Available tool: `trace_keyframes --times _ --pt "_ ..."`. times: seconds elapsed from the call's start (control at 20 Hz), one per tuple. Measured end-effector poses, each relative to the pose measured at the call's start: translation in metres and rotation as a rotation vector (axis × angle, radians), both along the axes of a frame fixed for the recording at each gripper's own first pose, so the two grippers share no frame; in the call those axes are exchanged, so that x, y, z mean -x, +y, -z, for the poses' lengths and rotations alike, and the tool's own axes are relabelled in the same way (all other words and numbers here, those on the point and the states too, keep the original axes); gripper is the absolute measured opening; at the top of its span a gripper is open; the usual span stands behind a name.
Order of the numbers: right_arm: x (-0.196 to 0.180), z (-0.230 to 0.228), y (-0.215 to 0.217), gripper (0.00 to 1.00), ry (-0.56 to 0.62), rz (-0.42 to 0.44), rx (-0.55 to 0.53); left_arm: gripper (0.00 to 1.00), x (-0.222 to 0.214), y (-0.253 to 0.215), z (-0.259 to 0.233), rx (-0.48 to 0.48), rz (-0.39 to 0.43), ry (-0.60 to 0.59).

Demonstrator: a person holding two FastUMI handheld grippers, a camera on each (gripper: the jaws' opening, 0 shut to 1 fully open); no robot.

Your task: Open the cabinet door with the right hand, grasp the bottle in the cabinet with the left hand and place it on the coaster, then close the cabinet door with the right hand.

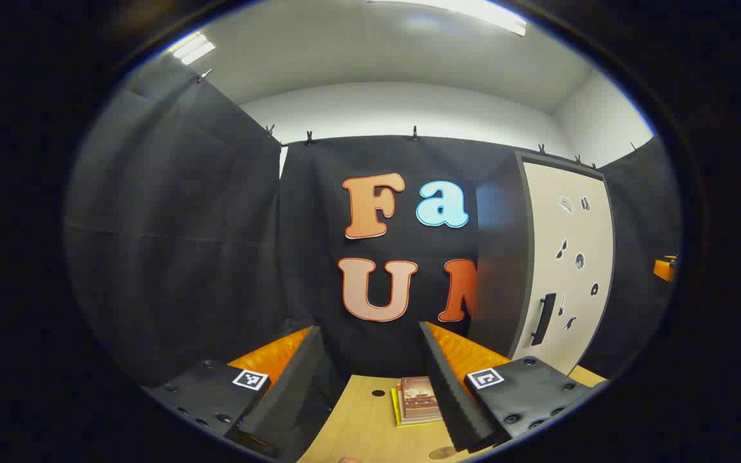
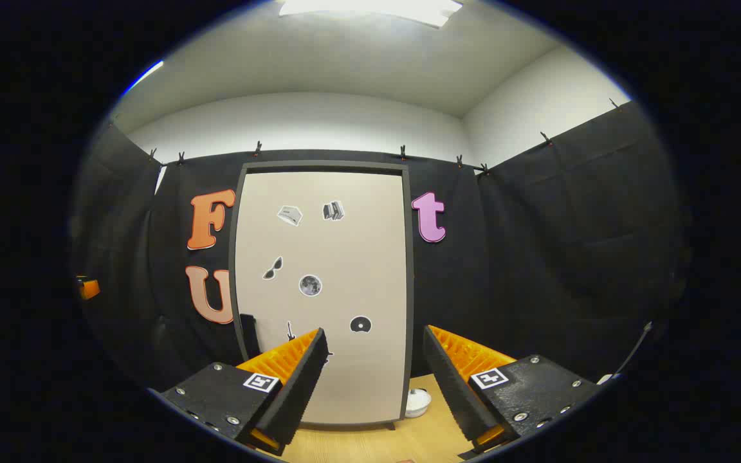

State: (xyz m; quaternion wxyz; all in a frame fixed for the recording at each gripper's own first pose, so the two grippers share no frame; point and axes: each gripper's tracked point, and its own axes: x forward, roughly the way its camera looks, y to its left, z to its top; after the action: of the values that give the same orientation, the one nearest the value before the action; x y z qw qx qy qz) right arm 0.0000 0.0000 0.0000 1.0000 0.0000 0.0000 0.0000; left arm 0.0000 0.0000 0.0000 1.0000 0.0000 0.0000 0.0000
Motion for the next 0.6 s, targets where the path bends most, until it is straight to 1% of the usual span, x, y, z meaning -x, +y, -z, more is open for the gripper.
trace_keyframes --times 0.05,0.1,0.15,0.3,0.35,0.45,0.5,0.55,0.6 --pt "0.001 0.0 0.0 0.93 0.001 0.0 0.006 0.93 0.001 0.003 0.001 -0.004 -0.003 0.003" --pt "0.003 0.0 0.0 0.93 0.0 0.004 0.015 0.93 0.003 0.003 0.003 -0.008 -0.002 0.008" --pt "0.005 0.0 0.0 0.93 0.0 0.01 0.025 0.96 0.005 0.004 0.004 -0.011 0.001 0.012" --pt "0.01 -0.002 0.001 0.93 0.001 0.016 0.048 0.96 0.006 0.013 0.001 -0.023 -0.007 0.009" --pt "0.012 -0.004 0.002 0.93 -0.003 0.014 0.052 0.93 0.006 0.015 -0.002 -0.021 -0.011 0.002" --pt "0.015 -0.007 0.004 0.93 -0.011 0.012 0.061 0.93 0.007 0.019 -0.006 -0.012 -0.02 -0.002" --pt "0.015 -0.009 0.004 0.93 -0.014 0.012 0.065 0.96 0.007 0.019 -0.006 -0.013 -0.024 -0.003" --pt "0.015 -0.01 0.004 0.93 -0.016 0.012 0.069 0.93 0.007 0.02 -0.008 -0.018 -0.026 -0.006" --pt "0.016 -0.01 0.005 0.93 -0.016 0.011 0.068 0.96 0.008 0.02 -0.009 -0.027 -0.028 -0.009"
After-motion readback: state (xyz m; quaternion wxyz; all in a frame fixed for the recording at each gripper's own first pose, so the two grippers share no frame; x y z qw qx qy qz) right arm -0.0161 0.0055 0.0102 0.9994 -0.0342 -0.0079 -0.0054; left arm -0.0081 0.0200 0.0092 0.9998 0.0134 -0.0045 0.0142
